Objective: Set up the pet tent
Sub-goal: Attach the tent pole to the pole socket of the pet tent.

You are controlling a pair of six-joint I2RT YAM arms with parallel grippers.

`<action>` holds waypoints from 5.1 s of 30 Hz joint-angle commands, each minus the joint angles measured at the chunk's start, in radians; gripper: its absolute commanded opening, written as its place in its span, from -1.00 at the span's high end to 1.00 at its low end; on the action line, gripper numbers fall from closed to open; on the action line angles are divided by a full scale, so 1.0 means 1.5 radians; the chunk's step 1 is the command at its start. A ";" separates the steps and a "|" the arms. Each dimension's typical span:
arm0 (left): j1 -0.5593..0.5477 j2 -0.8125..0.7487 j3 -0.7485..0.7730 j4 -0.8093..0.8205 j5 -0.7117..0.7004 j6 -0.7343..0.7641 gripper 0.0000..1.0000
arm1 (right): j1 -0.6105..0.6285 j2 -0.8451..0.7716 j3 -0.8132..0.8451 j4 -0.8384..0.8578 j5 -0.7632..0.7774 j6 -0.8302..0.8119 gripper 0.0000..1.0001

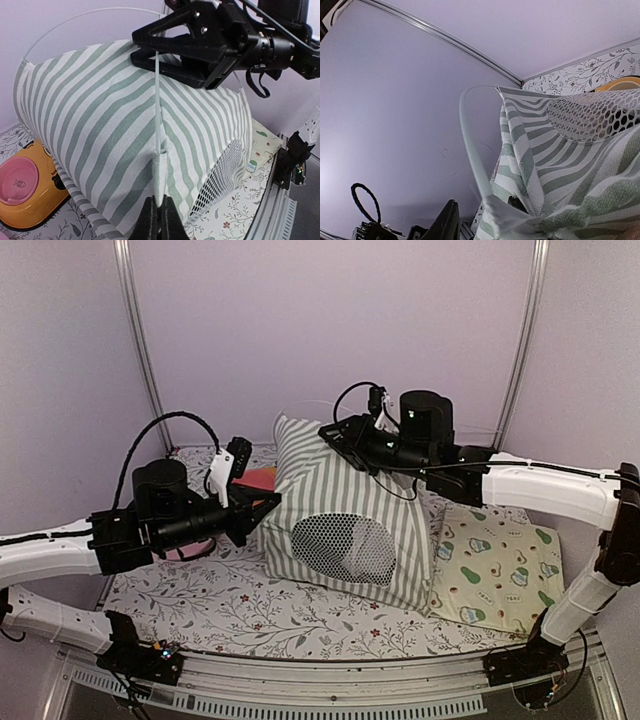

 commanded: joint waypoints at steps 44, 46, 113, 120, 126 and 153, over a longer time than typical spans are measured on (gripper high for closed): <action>-0.035 0.116 -0.271 0.440 -0.105 0.104 1.00 | -0.074 -0.005 0.020 0.045 0.013 -0.107 1.00; -0.048 0.096 -0.276 0.414 -0.114 0.101 1.00 | -0.074 -0.003 0.022 0.042 0.046 -0.142 1.00; -0.013 0.012 -0.218 0.217 -0.050 0.065 1.00 | -0.011 0.068 0.051 0.041 -0.002 -0.215 1.00; 0.008 0.017 -0.192 0.194 0.088 0.077 0.99 | 0.004 0.065 0.031 0.044 0.031 -0.236 1.00; 0.021 0.028 -0.183 0.183 0.090 0.051 0.79 | 0.020 0.068 0.027 0.059 0.031 -0.241 1.00; 0.050 0.034 -0.141 0.158 -0.005 0.065 0.59 | 0.021 0.063 0.036 0.045 0.012 -0.217 1.00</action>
